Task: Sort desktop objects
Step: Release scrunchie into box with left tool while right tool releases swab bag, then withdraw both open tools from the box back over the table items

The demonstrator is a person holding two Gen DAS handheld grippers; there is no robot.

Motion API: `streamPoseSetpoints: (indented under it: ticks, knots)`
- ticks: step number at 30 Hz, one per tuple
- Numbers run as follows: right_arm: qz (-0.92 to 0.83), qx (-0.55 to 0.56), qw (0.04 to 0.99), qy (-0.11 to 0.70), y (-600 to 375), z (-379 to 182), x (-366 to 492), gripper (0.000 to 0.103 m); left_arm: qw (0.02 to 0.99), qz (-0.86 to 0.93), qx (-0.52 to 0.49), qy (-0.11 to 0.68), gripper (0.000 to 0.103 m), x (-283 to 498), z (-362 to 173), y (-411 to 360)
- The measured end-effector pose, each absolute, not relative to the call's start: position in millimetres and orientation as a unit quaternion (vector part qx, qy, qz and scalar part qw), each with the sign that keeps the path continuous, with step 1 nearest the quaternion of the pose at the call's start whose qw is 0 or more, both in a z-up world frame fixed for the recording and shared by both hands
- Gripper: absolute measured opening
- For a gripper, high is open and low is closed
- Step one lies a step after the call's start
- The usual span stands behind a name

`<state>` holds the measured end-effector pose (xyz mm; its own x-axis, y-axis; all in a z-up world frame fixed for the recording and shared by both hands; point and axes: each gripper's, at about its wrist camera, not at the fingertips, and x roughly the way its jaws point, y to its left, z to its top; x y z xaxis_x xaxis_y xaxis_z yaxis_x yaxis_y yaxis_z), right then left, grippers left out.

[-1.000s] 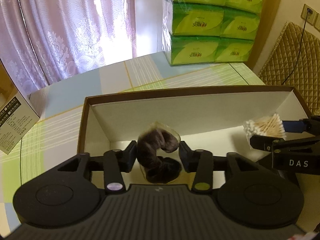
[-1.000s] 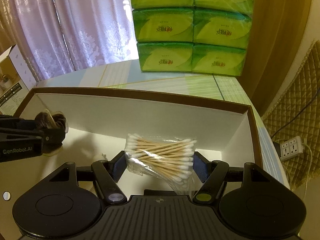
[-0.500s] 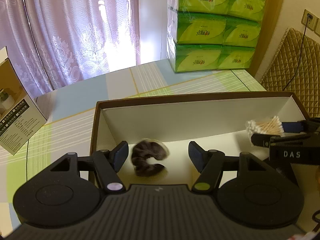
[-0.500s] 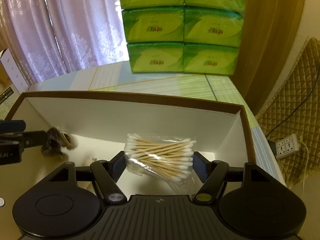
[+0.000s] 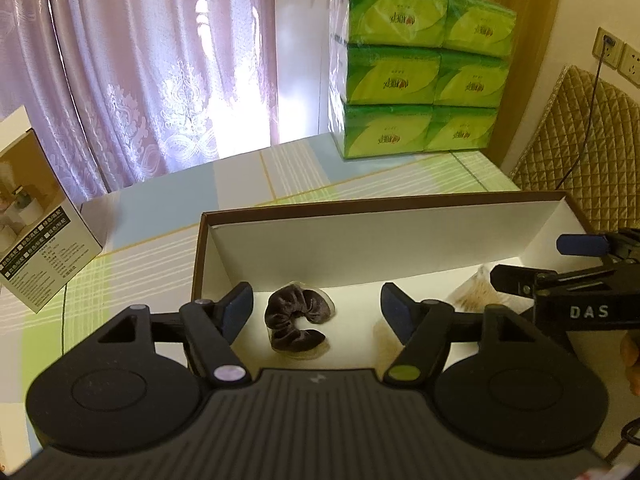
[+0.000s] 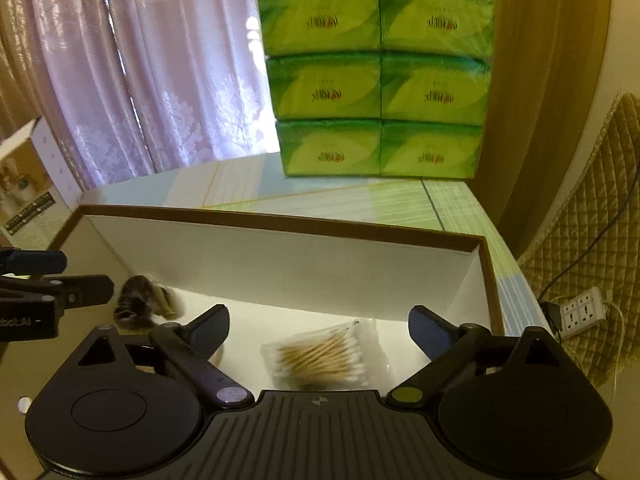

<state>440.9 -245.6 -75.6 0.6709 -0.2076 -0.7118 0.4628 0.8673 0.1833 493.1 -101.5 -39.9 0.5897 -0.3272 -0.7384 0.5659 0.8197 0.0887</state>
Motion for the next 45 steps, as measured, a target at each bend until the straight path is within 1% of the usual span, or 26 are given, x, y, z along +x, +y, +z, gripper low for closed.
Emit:
streamPoseSetpoints:
  ticks: [1,5,7,9,17,28,30,45]
  knots:
    - [-0.185,0.179,0.897,0.359,-244,-73,436,0.097,0.878,-0.256,0.158,0.374,0.069,491,-38,-100]
    - [-0.177,0.178,0.901,0.354,-233,-64,418,0.101,0.882,-0.254,0.155,0.366,0.078,477,-29,-91]
    - [-0.173,0.176,0.902,0.353,-226,-61,408,0.101,0.884,-0.254,0.152,0.362,0.079,470,-24,-87]
    - [-0.174,0.177,0.902,0.353,-220,-57,399,0.101,0.886,-0.253,0.146,0.359,0.083,461,-19,-81]
    - [-0.180,0.187,0.902,0.346,-201,-44,365,0.101,0.892,-0.252,0.134,0.350,0.088,425,-1,-55]
    - [-0.180,0.191,0.908,0.326,-167,-20,324,0.101,0.901,-0.240,0.108,0.345,0.089,373,22,-22]
    - [-0.176,0.193,0.909,0.326,-160,-18,318,0.101,0.901,-0.241,0.108,0.345,0.092,362,24,-16]
    - [-0.151,0.184,0.909,0.341,-108,-19,277,0.101,0.898,-0.242,0.103,0.354,0.092,295,25,18]
